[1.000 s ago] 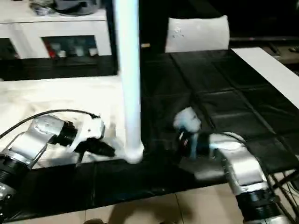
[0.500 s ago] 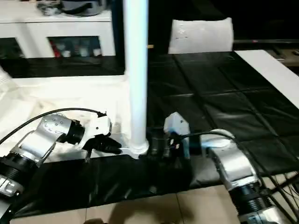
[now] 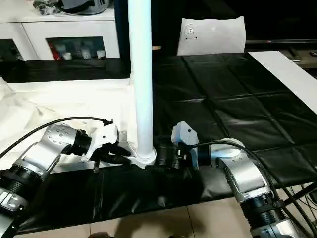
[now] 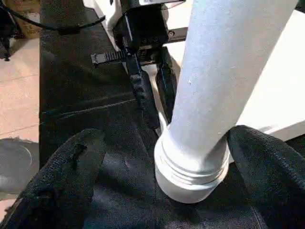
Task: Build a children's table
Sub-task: Rotate leg to tighten
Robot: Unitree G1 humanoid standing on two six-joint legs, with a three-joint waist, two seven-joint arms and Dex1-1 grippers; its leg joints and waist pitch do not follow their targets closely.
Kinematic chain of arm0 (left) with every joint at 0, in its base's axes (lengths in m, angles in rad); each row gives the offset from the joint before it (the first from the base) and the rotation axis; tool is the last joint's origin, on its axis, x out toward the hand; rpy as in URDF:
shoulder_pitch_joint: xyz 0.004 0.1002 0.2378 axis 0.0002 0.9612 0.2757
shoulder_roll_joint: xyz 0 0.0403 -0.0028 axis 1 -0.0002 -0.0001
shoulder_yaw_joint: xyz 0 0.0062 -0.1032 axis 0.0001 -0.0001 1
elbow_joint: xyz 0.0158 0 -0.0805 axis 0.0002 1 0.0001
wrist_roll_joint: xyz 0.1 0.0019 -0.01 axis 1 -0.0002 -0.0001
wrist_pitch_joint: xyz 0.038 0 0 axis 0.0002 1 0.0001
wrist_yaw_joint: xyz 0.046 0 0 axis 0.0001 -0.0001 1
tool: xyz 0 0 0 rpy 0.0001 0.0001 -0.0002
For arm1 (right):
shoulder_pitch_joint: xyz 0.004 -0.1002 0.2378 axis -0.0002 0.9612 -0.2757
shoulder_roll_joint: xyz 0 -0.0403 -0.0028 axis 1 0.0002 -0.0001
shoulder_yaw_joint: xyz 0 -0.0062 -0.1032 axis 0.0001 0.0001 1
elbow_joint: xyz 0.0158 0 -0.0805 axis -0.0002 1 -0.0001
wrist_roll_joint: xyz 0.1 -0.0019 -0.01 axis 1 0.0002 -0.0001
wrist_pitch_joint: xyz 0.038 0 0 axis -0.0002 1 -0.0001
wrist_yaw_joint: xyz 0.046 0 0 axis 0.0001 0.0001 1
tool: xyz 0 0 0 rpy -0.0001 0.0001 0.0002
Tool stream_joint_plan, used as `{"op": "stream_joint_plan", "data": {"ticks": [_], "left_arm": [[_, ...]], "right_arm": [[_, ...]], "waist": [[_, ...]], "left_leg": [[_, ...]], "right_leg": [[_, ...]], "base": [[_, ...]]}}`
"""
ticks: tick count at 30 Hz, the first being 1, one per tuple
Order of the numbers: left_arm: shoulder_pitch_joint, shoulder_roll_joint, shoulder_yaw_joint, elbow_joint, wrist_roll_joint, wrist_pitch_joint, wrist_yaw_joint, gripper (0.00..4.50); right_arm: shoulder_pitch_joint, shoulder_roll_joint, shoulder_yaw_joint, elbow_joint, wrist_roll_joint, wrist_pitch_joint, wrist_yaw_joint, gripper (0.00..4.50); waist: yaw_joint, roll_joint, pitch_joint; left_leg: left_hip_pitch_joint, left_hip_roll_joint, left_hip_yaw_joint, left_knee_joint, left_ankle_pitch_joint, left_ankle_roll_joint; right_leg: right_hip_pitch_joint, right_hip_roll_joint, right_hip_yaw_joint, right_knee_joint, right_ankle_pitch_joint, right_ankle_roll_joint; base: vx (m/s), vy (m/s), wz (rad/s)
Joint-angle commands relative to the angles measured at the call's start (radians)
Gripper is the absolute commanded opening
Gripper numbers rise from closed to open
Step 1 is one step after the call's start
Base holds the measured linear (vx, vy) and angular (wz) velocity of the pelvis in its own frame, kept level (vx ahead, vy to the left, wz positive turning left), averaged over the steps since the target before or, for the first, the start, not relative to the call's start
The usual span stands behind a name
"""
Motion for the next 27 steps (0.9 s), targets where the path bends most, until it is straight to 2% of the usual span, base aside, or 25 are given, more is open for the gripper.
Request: {"op": "stream_joint_plan", "data": {"ticks": [1,2,3,6,7,8,9,10,11,12,13,15,17,18,22,24,27], "left_arm": [[-0.006,0.019,0.01,0.01,0.013,-0.006,0.002,0.44],[-0.003,0.024,0.011,0.006,0.013,-0.006,-0.005,0.37],[-0.001,0.026,0.01,0.004,0.013,-0.006,-0.008,0.29],[0.004,0.036,0.006,-0.001,0.013,-0.014,-0.02,0.03],[0.004,0.035,0.006,-0.003,0.013,-0.028,-0.019,0.01],[0.005,0.037,0.002,-0.005,0.015,-0.047,-0.023,0.01],[0.006,0.038,-0.001,-0.008,0.015,-0.064,-0.028,0.01],[0.011,0.038,-0.001,-0.014,0.005,-0.083,-0.044,0.01],[0.018,0.035,0.0,-0.026,-0.011,-0.101,-0.064,0.01],[0.021,0.034,0.0,-0.031,-0.017,-0.105,-0.07,0.01],[0.023,0.032,0.001,-0.037,-0.024,-0.111,-0.077,0.01],[0.03,0.032,-0.013,-0.054,-0.027,-0.127,-0.099,0.01],[0.037,0.036,-0.032,-0.065,-0.023,-0.141,-0.12,0.01],[0.04,0.037,-0.046,-0.069,-0.018,-0.148,-0.135,0.01],[0.038,0.033,-0.057,-0.066,-0.009,-0.168,-0.139,0.01],[0.035,0.03,-0.058,-0.062,-0.006,-0.173,-0.139,0.0],[0.032,0.025,-0.057,-0.059,0.003,-0.179,-0.139,0.0]], "right_arm": [[-0.016,-0.002,0.003,0.01,-0.007,-0.016,0.001,4.5],[-0.017,-0.001,0.004,0.01,-0.008,-0.016,0.0,4.5],[-0.018,0.0,0.005,0.011,-0.008,-0.016,0.0,4.5],[-0.024,0.004,0.008,0.021,-0.014,-0.019,-0.003,4.5],[-0.031,0.007,0.008,0.031,-0.016,-0.023,-0.004,4.5],[-0.035,0.009,0.007,0.037,-0.017,-0.024,-0.006,4.5],[-0.038,0.011,0.007,0.042,-0.018,-0.025,-0.007,4.5],[-0.044,0.013,0.007,0.05,-0.02,-0.028,-0.009,4.5],[-0.051,0.016,0.008,0.059,-0.023,-0.029,-0.011,4.5],[-0.053,0.017,0.008,0.061,-0.023,-0.029,-0.012,4.5],[-0.056,0.017,0.009,0.064,-0.024,-0.029,-0.012,4.5],[-0.061,0.016,0.009,0.067,-0.022,-0.03,-0.005,4.5],[-0.067,0.016,0.013,0.074,-0.022,-0.033,0.006,4.5],[-0.077,0.018,0.017,0.089,-0.025,-0.042,0.016,4.5],[-0.096,0.028,0.021,0.111,-0.02,-0.035,0.031,4.5],[-0.104,0.031,0.025,0.116,-0.012,-0.023,0.047,4.2],[-0.111,0.033,0.031,0.121,0.003,0.0,0.071,4.07]], "waist": [[-0.002,-0.007,-0.063],[-0.002,-0.004,-0.062],[-0.003,-0.006,-0.062],[-0.007,-0.005,-0.062],[-0.009,-0.016,-0.062],[-0.009,-0.01,-0.062],[-0.009,-0.009,-0.062],[-0.011,-0.015,-0.063],[-0.009,-0.012,-0.063],[-0.01,-0.013,-0.064],[-0.009,-0.01,-0.066],[-0.007,-0.012,-0.069],[-0.004,-0.006,-0.071],[-0.002,-0.01,-0.072],[0.007,-0.008,-0.069],[0.008,-0.008,-0.068],[0.007,-0.01,-0.066]], "left_leg": [[-0.007,0.022,0.003,-0.073,-0.173,0.05],[-0.005,0.022,0.002,-0.073,-0.176,0.049],[-0.006,0.021,0.003,-0.073,-0.176,0.049],[-0.007,0.022,0.001,-0.074,-0.179,0.048],[-0.007,0.021,0.003,-0.073,-0.177,0.05],[-0.007,0.02,0.002,-0.072,-0.173,0.05],[-0.007,0.021,0.002,-0.072,-0.17,0.051],[-0.006,0.022,0.002,-0.072,-0.164,0.053],[-0.007,0.023,0.001,-0.072,-0.16,0.054],[-0.006,0.024,0.002,-0.072,-0.152,0.055],[-0.004,0.027,0.003,-0.072,-0.141,0.055],[-0.006,0.032,0.001,-0.073,-0.119,0.058],[-0.006,0.032,0.003,-0.071,-0.101,0.061],[-0.007,0.031,0.005,-0.07,-0.091,0.064],[-0.006,0.03,0.008,-0.07,-0.11,0.061],[-0.006,0.031,0.007,-0.071,-0.121,0.054],[-0.003,0.032,0.006,-0.072,-0.137,0.049]], "right_leg": [[0.06,-0.065,0.062,-0.091,-0.415,-0.078],[0.059,-0.066,0.062,-0.092,-0.426,-0.075],[0.059,-0.066,0.061,-0.093,-0.43,-0.072],[0.059,-0.065,0.061,-0.092,-0.433,-0.069],[0.058,-0.065,0.061,-0.094,-0.435,-0.068],[0.058,-0.066,0.06,-0.092,-0.442,-0.071],[0.058,-0.066,0.06,-0.092,-0.441,-0.07],[0.056,-0.066,0.062,-0.09,-0.428,-0.074],[0.057,-0.067,0.062,-0.088,-0.421,-0.077],[0.056,-0.067,0.064,-0.084,-0.406,-0.083],[0.055,-0.067,0.066,-0.082,-0.378,-0.096],[0.057,-0.065,0.069,-0.069,-0.308,-0.119],[0.058,-0.066,0.072,-0.06,-0.242,-0.15],[0.058,-0.066,0.073,-0.056,-0.222,-0.161],[0.058,-0.068,0.072,-0.063,-0.258,-0.157],[0.059,-0.067,0.072,-0.064,-0.278,-0.146],[0.057,-0.068,0.072,-0.068,-0.306,-0.137]], "base": [[0.0,0.0,0.0],[0.0,0.0,0.0],[0.0,0.0,0.0],[0.0,0.0,0.0],[0.0,0.0,0.0],[0.0,0.0,0.0],[0.0,0.0,0.0],[0.0,0.0,0.0],[0.0,0.0,0.0],[0.0,0.0,0.0],[0.0,0.0,0.0],[0.0,0.0,0.0],[0.0,0.0,0.0],[0.0,0.0,0.0],[0.0,0.0,0.0],[0.0,0.0,0.0],[0.0,0.0,0.0]]}}
